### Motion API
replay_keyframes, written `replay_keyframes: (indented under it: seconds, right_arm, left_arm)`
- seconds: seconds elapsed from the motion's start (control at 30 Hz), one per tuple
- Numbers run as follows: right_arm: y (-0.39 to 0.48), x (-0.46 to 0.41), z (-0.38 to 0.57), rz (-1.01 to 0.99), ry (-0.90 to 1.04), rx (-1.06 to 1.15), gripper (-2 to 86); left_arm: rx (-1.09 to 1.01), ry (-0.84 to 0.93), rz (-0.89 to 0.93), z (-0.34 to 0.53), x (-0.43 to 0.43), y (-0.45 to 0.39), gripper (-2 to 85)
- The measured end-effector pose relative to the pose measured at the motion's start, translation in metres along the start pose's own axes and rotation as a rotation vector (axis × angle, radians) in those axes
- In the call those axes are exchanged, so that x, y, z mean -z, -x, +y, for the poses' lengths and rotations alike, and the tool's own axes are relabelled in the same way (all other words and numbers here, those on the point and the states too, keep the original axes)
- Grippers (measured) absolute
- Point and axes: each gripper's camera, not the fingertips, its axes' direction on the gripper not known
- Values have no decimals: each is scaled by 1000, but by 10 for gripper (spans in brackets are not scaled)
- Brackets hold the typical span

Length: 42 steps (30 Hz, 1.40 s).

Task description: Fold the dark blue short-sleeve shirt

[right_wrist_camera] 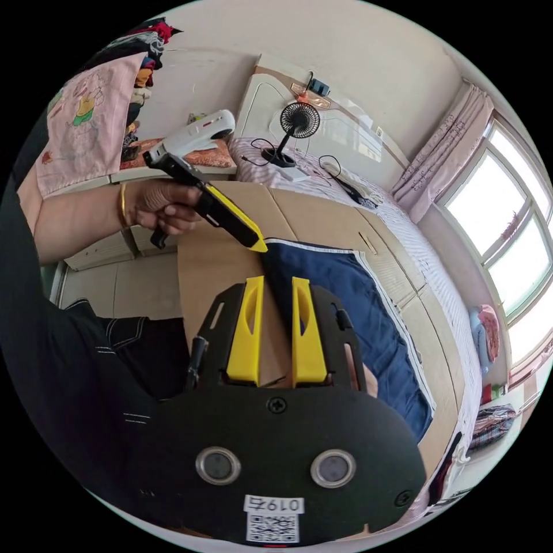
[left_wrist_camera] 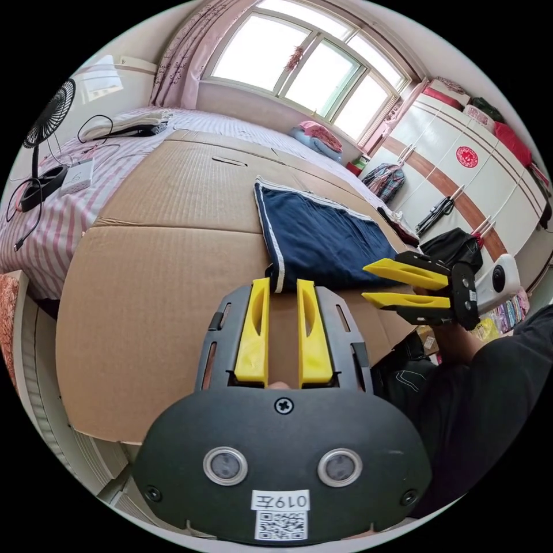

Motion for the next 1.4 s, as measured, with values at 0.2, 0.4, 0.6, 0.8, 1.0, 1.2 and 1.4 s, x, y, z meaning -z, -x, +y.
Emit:
replay_keyframes:
  seconds: [0.2, 0.4, 0.6, 0.8, 1.0, 1.2, 1.4]
  right_arm:
    - [56, -26, -44, 146, 36, 74, 80]
    - [108, -67, -96, 300, 170, 184, 135]
    - [145, -103, -131, 469, 253, 228, 129]
    - [151, -109, -152, 522, 210, 134, 34]
    - [115, -81, -149, 392, 105, -100, 12]
    - [119, -69, -134, 440, 28, -111, 7]
    - [110, -58, -115, 454, -16, -152, 4]
  left_arm:
    - [17, -46, 85, -18, 12, 20, 26]
    - [16, -112, 189, -50, 29, 30, 20]
    - [-52, -124, 182, -91, 35, 25, 24]
    - [-69, -122, 198, -132, 31, 34, 39]
    - [196, -135, 376, -182, 9, 95, 139]
    - [410, -23, 610, -268, -70, 148, 198]
    - [463, 148, 623, -359, -161, 150, 216]
